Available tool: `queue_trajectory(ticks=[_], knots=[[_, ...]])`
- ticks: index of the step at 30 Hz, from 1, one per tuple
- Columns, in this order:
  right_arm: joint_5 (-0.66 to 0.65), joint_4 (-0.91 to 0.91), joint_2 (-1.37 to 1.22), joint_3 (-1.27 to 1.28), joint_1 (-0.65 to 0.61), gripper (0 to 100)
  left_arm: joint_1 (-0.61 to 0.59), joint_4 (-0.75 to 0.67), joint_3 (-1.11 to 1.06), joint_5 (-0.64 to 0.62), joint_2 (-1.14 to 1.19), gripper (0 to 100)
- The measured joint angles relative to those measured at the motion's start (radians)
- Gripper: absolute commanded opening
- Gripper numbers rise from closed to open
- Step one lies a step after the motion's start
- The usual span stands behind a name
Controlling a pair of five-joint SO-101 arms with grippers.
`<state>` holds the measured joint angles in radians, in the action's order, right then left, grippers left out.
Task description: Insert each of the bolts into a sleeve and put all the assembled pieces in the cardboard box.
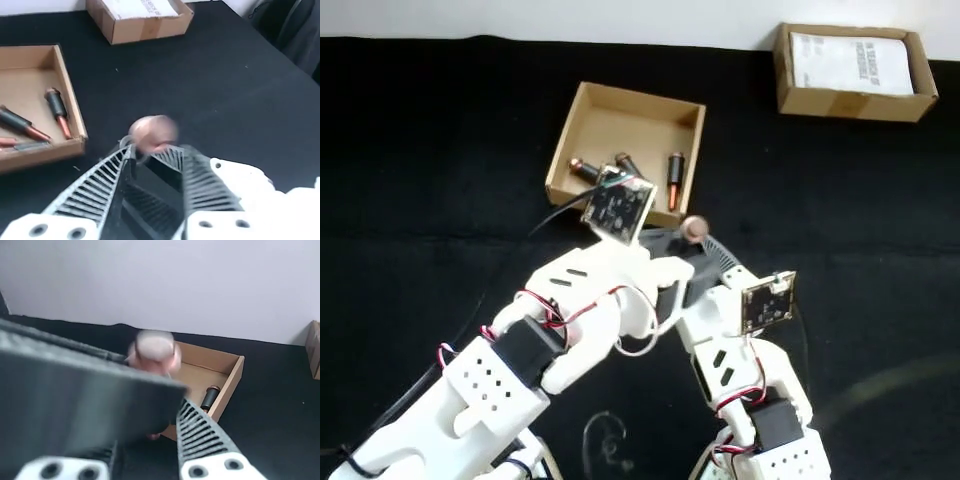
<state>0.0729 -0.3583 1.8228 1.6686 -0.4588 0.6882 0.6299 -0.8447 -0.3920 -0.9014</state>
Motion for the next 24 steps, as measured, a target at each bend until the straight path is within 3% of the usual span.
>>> queue_trajectory(ticks=[7,16,20,24], knots=[[0.0,0.0,0.0,0.0,-0.003,0.6,-0.084,0.086,0.066,0.003,0.0,29],[0.0,0.0,0.0,0.0,0.017,0.6,-0.167,0.555,0.494,0.003,-0.002,29],[0.0,0.0,0.0,0.0,0.077,0.6,-0.27,0.747,0.681,0.003,-0.006,29],[0.0,0.0,0.0,0.0,0.103,0.6,-0.413,0.848,0.741,0.003,-0.018,29]])
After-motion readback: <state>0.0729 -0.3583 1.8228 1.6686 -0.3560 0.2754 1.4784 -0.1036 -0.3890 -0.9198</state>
